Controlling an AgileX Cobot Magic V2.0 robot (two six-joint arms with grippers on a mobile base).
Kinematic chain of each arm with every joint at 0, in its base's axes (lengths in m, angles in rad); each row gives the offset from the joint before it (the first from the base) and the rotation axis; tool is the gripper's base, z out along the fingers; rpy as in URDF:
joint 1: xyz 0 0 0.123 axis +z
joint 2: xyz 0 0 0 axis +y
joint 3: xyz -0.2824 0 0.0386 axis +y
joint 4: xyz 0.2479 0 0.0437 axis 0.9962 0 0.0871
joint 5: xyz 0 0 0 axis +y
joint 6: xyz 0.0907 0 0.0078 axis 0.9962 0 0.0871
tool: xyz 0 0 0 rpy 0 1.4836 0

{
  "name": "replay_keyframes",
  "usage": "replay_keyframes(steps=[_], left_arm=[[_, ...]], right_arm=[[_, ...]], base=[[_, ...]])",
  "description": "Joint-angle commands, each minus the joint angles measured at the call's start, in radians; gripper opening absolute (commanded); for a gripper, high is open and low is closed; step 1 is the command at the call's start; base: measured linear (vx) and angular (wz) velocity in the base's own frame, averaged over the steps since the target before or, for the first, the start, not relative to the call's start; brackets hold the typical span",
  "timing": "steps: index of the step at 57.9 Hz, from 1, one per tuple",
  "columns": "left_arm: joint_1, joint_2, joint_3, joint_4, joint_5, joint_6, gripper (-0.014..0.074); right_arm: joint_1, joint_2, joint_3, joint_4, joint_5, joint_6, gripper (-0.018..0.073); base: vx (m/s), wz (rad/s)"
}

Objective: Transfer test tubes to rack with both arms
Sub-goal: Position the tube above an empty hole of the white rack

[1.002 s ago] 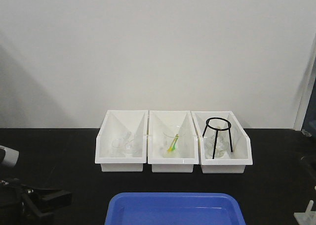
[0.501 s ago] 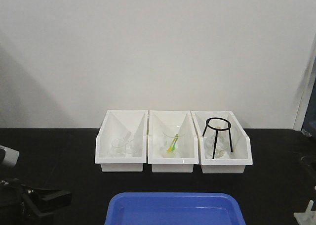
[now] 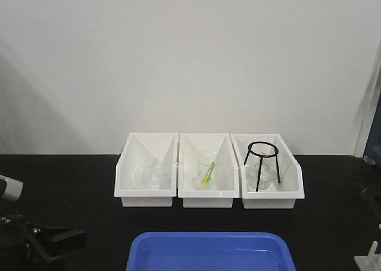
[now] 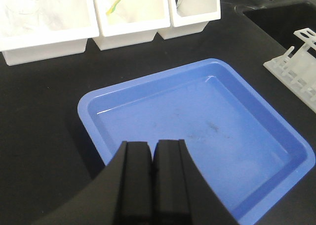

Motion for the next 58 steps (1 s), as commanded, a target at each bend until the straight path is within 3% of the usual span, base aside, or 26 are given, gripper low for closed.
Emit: replay_keyframes(steps=[1,19,43,58], left_arm=[[0.0,-0.027,-0.027,0.04,0.004,-0.006,-0.0017],[0.0,-0.027,-0.027,0.04,0.004,-0.006,-0.0017],[0.0,-0.027,-0.027,0.04,0.005,-0.006,-0.0017],[0.0,-0.027,-0.027,0.04,0.011,-0.006,-0.0017]], right_arm=[[-0.007,-0.033,-0.03,0.08,0.024,0.001,-0.0007],[-0.007,-0.033,0.037,0.081,0.023,-0.044,-0.0007],[-0.007,-0.033,0.039,0.079,0.023,-0.01,-0.0007],[-0.007,-0.033,0.039,-0.013,0.022,0.054,-0.0007]], base=[[0.0,0.0],[0.0,0.0],[0.0,0.0],[0.0,0.0]])
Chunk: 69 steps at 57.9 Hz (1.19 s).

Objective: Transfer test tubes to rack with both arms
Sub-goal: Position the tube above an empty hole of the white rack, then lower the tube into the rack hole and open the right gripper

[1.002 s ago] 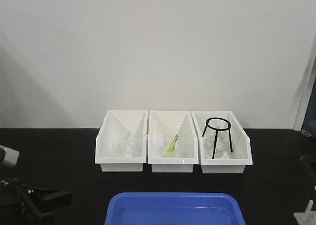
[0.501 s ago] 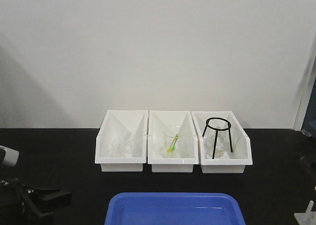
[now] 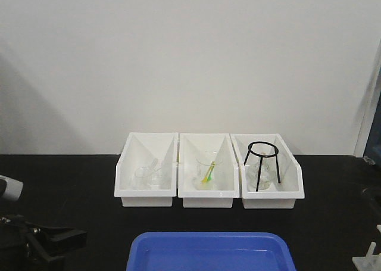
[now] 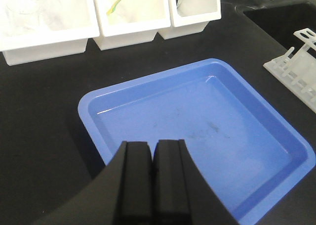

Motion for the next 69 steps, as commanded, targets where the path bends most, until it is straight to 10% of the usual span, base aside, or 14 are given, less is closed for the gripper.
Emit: replay_keyframes(steps=[1,26,42,69], left_arm=[[0.0,-0.027,-0.027,0.04,0.01,-0.006,-0.0017],[0.0,-0.027,-0.027,0.04,0.026,-0.006,-0.0017],[0.0,-0.027,-0.027,0.04,0.028,-0.006,-0.0017],[0.0,-0.027,-0.027,0.039,0.021,-0.006,-0.0017]], right_arm=[[-0.007,-0.033,-0.023,0.005,0.049,0.026,-0.0007],[-0.007,-0.008,-0.02,-0.06,0.031,0.044,-0.0007],[-0.007,0.028,0.103,0.103,0.027,-0.122,-0.0007],[-0.007,0.028,0.126,0.102,0.026,-0.163,-0.0004]], base=[[0.0,0.0],[0.0,0.0],[0.0,0.0],[0.0,0.0]])
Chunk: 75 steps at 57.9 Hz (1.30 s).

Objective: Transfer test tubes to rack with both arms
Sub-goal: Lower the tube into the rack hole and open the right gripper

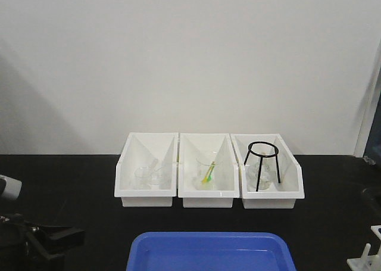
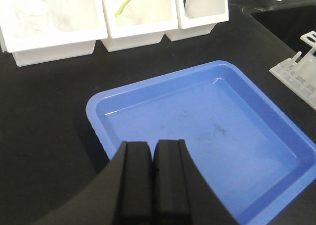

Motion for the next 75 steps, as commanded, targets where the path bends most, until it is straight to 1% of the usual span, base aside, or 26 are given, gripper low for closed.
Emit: replay_keyframes(steps=[1,8,14,22,24,33,39,43,49,63,69,75], left_arm=[[0.0,-0.027,-0.027,0.039,-0.002,-0.006,-0.0017],[0.0,-0.027,-0.027,0.039,-0.002,-0.006,-0.0017],[0.0,-0.027,-0.027,0.039,-0.002,-0.006,-0.0017],[0.0,-0.027,-0.027,0.039,-0.002,-0.006,-0.0017],[0.0,-0.027,-0.027,0.039,-0.002,-0.006,-0.0017],[0.0,-0.027,-0.027,0.039,-0.002,-0.006,-0.0017],[0.0,-0.027,-0.027,0.039,-0.002,-0.006,-0.0017],[0.0,-0.027,-0.027,0.039,-0.002,-0.006,-0.0017],[0.0,-0.027,-0.027,0.039,-0.002,-0.006,-0.0017],[0.0,-0.027,-0.027,0.039,-0.002,-0.006,-0.0017],[0.0,-0.027,-0.027,0.039,-0.005,-0.006,-0.0017],[0.0,-0.027,-0.027,0.039,-0.011,-0.006,-0.0017]], right_arm=[[-0.005,-0.033,-0.014,0.061,0.039,-0.007,-0.0003],[-0.005,-0.033,-0.014,0.061,0.04,-0.007,0.0022],[-0.005,-0.033,-0.014,0.061,0.044,-0.008,0.0081],[-0.005,-0.033,-0.014,0.061,0.071,-0.008,0.0211],[-0.005,-0.033,-0.014,0.061,0.082,-0.008,0.0263],[-0.005,-0.033,-0.014,0.061,0.103,-0.008,0.0433],[-0.005,-0.033,-0.014,0.061,0.103,-0.008,0.0508],[-0.005,-0.036,-0.015,0.061,0.106,-0.008,0.0528],[-0.005,-0.057,-0.017,0.061,0.126,-0.011,0.0531],[-0.005,-0.191,-0.078,0.061,0.193,-0.001,0.0531],[-0.005,-0.254,-0.117,0.061,0.225,0.048,0.0531],[-0.005,-0.314,-0.148,0.061,0.264,0.143,0.0526]], base=[[0.0,0.0],[0.0,0.0],[0.0,0.0],[0.0,0.0],[0.0,0.0],[0.0,0.0],[0.0,0.0],[0.0,0.0],[0.0,0.0],[0.0,0.0],[0.0,0.0],[0.0,0.0]])
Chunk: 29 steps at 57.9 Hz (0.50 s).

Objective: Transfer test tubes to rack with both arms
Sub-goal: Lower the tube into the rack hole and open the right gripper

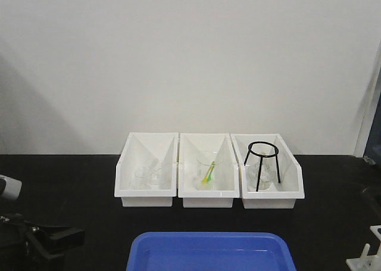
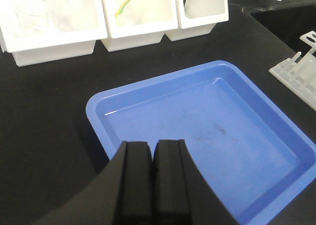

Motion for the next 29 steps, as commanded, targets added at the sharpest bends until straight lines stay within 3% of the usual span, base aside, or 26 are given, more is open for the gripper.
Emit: replay_keyframes(steps=[1,6,10,19,29], left_arm=[[0.0,-0.027,-0.027,0.039,-0.012,-0.006,-0.0017],[0.0,-0.027,-0.027,0.039,-0.019,-0.006,-0.0017],[0.0,-0.027,-0.027,0.04,-0.025,-0.006,-0.0017],[0.0,-0.027,-0.027,0.042,-0.054,-0.006,-0.0017],[0.0,-0.027,-0.027,0.042,-0.112,-0.006,-0.0017]], right_arm=[[-0.004,-0.079,-0.054,0.081,0.083,0.075,0.0524],[-0.004,-0.133,-0.078,0.081,0.119,0.176,0.0465],[-0.004,-0.194,-0.091,0.08,0.133,0.265,0.0364],[-0.004,-0.323,-0.098,0.073,0.152,0.467,-0.0004],[0.034,-0.449,-0.098,-0.061,0.204,0.656,-0.0009]], base=[[0.0,0.0],[0.0,0.0],[0.0,0.0],[0.0,0.0],[0.0,0.0]])
